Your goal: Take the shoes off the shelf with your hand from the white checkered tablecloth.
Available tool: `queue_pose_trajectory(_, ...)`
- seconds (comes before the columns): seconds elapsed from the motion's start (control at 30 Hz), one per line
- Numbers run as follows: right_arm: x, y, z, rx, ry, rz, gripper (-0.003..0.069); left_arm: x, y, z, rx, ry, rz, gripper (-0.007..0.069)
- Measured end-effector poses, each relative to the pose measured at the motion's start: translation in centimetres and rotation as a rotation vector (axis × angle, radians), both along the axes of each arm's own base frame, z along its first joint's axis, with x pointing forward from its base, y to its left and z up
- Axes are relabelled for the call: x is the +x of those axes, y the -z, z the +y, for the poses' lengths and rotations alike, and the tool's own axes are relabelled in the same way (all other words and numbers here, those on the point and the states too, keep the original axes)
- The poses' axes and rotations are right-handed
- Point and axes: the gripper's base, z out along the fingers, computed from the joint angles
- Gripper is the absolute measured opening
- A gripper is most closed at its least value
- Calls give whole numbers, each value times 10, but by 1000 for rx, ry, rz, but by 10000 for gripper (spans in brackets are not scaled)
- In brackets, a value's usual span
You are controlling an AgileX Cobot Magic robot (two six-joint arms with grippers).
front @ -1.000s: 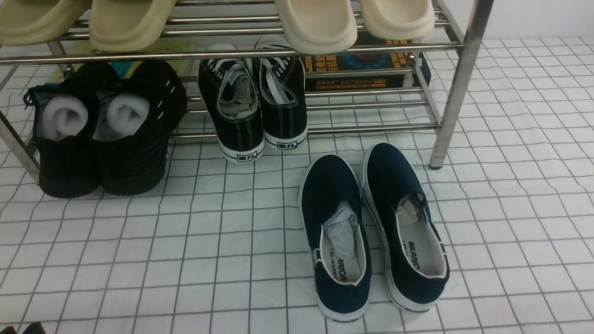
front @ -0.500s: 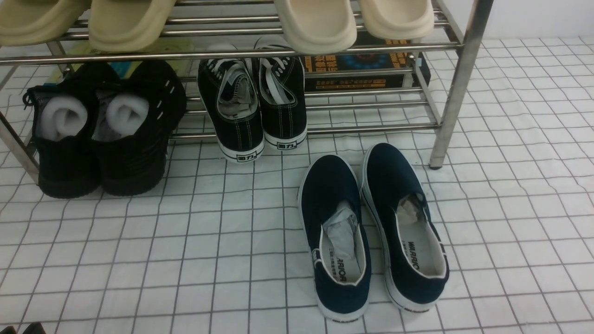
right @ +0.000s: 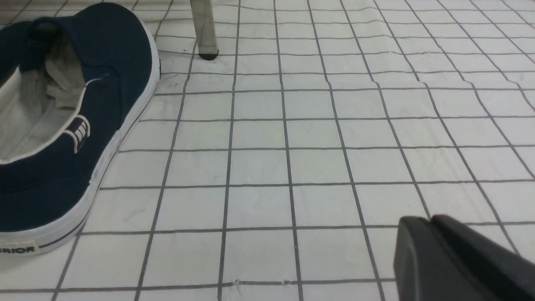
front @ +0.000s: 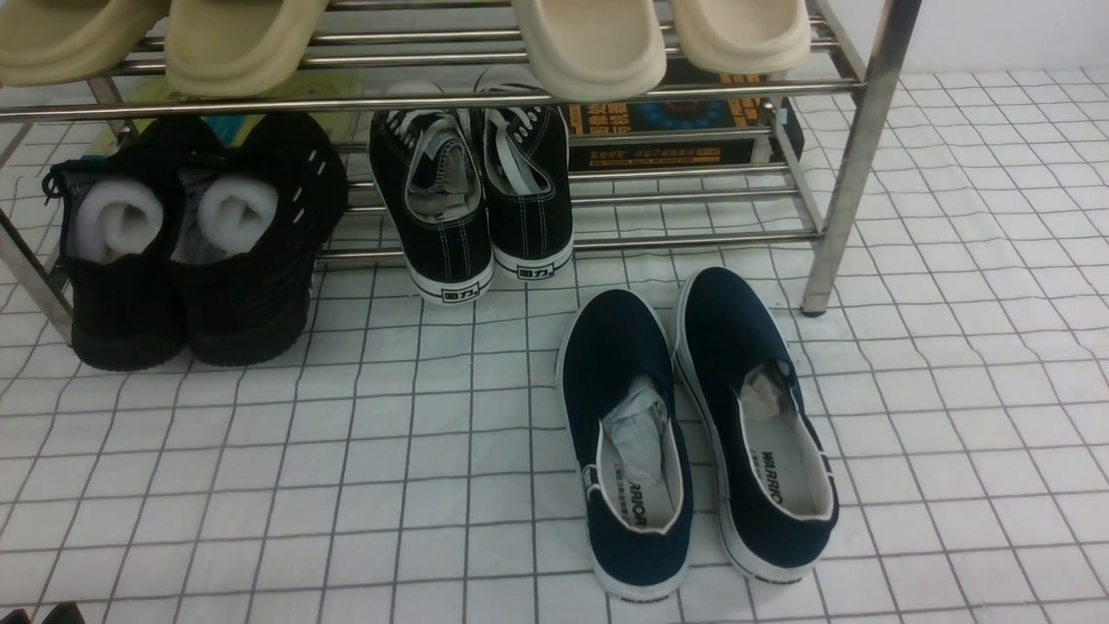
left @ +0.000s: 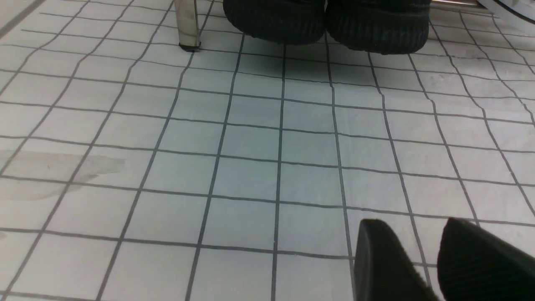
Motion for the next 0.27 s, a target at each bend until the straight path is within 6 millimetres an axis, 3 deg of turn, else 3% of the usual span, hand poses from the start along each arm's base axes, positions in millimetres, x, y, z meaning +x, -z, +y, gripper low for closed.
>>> queue_pose_trajectory(0.27, 0, 0, 0, 0, 0, 0, 59, 0, 0, 0, 0, 0, 0, 240)
